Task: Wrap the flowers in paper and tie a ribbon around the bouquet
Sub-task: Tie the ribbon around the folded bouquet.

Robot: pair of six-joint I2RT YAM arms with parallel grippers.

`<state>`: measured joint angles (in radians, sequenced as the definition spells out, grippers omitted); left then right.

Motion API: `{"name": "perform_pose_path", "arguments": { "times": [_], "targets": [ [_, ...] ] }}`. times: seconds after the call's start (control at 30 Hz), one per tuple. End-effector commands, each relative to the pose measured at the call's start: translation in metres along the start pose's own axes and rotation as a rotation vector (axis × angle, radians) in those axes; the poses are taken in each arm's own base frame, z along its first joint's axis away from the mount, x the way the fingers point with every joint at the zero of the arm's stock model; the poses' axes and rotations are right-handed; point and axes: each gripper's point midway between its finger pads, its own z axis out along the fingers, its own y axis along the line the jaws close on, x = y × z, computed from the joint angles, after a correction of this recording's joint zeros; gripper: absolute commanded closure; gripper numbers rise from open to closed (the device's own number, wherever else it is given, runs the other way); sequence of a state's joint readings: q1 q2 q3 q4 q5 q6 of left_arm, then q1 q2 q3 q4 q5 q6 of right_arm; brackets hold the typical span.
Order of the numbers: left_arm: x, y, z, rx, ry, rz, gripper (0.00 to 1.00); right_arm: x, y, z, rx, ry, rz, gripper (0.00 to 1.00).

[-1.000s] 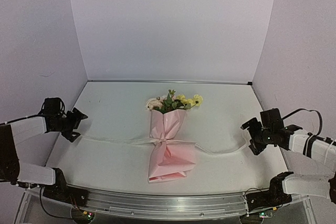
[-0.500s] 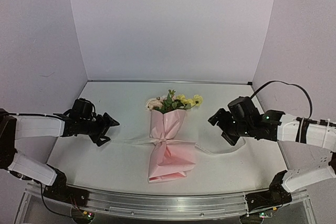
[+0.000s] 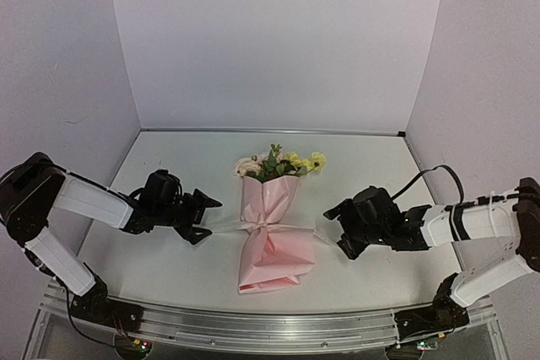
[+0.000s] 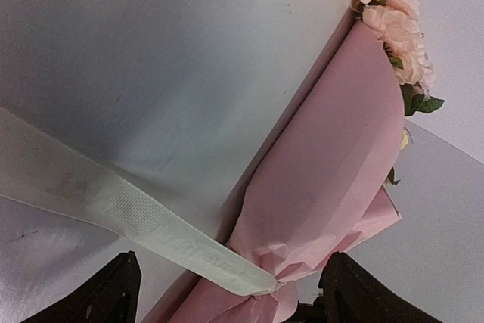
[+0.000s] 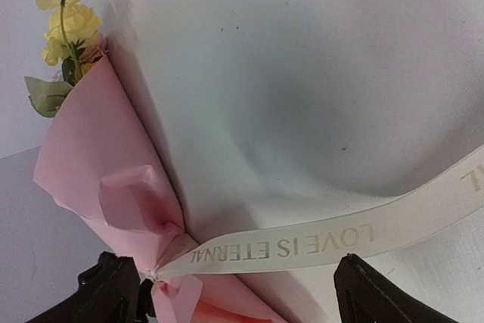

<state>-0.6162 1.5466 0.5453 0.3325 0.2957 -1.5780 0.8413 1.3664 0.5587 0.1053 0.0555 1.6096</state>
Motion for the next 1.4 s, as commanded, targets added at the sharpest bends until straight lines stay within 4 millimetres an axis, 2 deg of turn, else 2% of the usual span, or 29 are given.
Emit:
{"name": "perform_pose_path", "arguments": {
  "times": [0.0, 0.1, 0.27, 0.47, 0.6, 0.77, 0.93, 1.13, 1.37],
  "targets": [
    [0.007, -0.011, 0.012, 0.061, 0.005, -0.093, 0.14, 0.015, 0.016, 0.006, -0.101, 0.054, 0.136, 0.08],
    [0.01, -0.009, 0.019, 0.046, 0.006, -0.121, 0.17, 0.021, 0.006, 0.017, -0.088, 0.079, 0.178, 0.09],
    [0.016, -0.002, 0.025, 0.001, 0.001, -0.157, 0.18, 0.03, 0.004, 0.03, -0.089, 0.115, 0.211, 0.14],
    [0.017, 0.01, 0.037, 0.001, 0.009, -0.264, 0.22, 0.022, -0.003, 0.039, -0.081, 0.065, 0.23, 0.18],
    [0.022, 0.005, 0.04, 0.029, 0.021, -0.295, 0.25, 0.027, -0.002, 0.044, -0.092, 0.091, 0.258, 0.22],
    [0.023, 0.01, 0.036, 0.015, 0.012, -0.297, 0.25, 0.017, 0.0, 0.026, -0.134, 0.059, 0.255, 0.19],
    [0.022, 0.019, 0.034, 0.004, 0.007, -0.301, 0.27, -0.004, -0.029, 0.001, -0.078, -0.028, 0.239, 0.14],
    [0.022, 0.021, 0.031, 0.012, 0.009, -0.301, 0.3, 0.015, -0.016, -0.006, -0.095, 0.02, 0.252, 0.08],
    [0.022, 0.019, 0.031, 0.03, 0.013, -0.306, 0.32, 0.033, -0.015, 0.024, -0.161, 0.088, 0.386, 0.1]
  ]
}}
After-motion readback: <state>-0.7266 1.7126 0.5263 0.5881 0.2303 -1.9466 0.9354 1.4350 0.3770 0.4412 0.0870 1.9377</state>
